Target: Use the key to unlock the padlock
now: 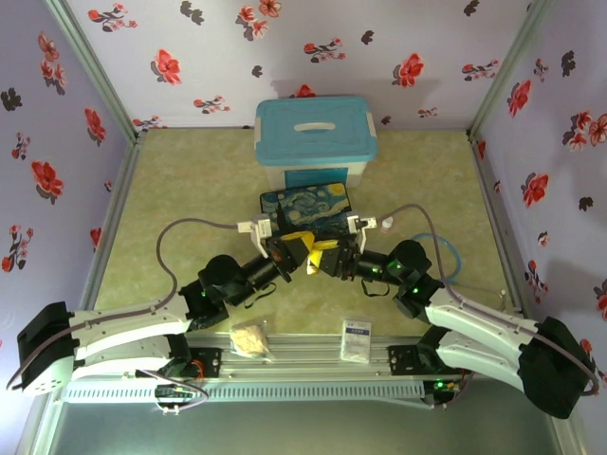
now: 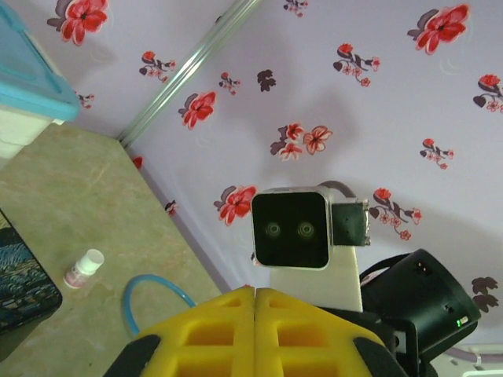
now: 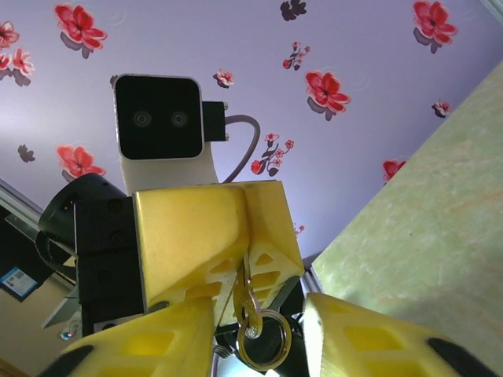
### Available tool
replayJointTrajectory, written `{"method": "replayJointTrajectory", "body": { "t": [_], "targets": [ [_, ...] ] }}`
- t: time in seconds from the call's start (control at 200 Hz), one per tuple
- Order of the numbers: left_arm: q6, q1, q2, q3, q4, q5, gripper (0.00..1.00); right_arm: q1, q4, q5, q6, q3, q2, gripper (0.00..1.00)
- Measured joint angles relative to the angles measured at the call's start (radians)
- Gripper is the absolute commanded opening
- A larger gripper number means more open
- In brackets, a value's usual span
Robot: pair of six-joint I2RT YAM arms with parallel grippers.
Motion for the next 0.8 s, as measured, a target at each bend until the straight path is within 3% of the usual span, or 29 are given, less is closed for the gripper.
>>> {"method": "replayJointTrajectory", "body": {
  "t": [0.045,0.275,0.53,0.8],
  "targets": [
    [0.0,0.002,0.002,0.0,0.008,0.002,0.0,0.003,0.009,-0.001,-0.007,0.0,0.001,0.17],
    [-0.001,0.003,0.008,0.0,0.051,0.003,0.0,0.004,0.053,-0.002,0.001,0.0,0.005,0.14],
    [-0.017,0.003,0.02,-0.023,0.111,0.003,0.0,0.004,0.076,0.014,0.002,-0.012,0.004,0.14],
    [-0.027,0.006,0.006,-0.047,0.115,0.002,0.0,0.004,0.096,0.034,0.01,-0.016,0.006,0.21]
  ]
}}
